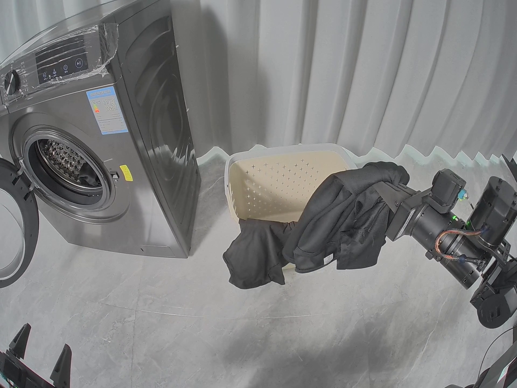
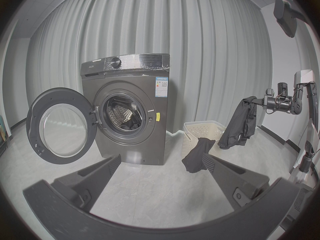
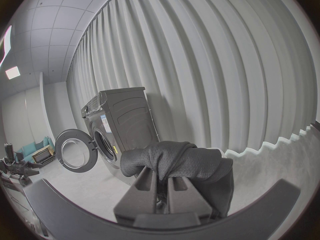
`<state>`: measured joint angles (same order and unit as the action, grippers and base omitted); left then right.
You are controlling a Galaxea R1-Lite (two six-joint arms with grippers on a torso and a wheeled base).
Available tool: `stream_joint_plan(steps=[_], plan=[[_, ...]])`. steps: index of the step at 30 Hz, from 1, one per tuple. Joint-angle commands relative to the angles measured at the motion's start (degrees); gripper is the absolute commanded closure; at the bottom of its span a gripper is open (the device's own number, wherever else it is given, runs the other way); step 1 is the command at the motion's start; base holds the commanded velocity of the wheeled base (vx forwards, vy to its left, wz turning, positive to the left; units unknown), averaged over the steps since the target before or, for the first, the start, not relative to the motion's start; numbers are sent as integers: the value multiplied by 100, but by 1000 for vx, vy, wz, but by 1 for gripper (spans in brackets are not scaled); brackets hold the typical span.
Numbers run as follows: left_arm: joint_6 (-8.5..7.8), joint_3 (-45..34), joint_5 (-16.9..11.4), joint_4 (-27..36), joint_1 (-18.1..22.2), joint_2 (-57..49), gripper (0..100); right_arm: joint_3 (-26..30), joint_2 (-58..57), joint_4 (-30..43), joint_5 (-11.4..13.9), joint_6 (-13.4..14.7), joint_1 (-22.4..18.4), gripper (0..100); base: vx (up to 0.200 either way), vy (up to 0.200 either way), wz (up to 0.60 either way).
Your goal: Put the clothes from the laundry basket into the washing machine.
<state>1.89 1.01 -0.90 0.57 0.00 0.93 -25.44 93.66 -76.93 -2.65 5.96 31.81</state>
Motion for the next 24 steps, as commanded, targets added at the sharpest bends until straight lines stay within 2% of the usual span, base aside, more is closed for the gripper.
stream_joint_plan(steps=[1,20,24], plan=[[4,-75,2,4,0,-84,0,22,38,3,1,10,10,100,0,200,0],[-4,-66,2,4,-9,-75,0,22,38,-23,10,37,10,100,0,200,0],[48,-75,11,4,-9,-75,0,74,47,-120,1,19,10,100,0,200,0]])
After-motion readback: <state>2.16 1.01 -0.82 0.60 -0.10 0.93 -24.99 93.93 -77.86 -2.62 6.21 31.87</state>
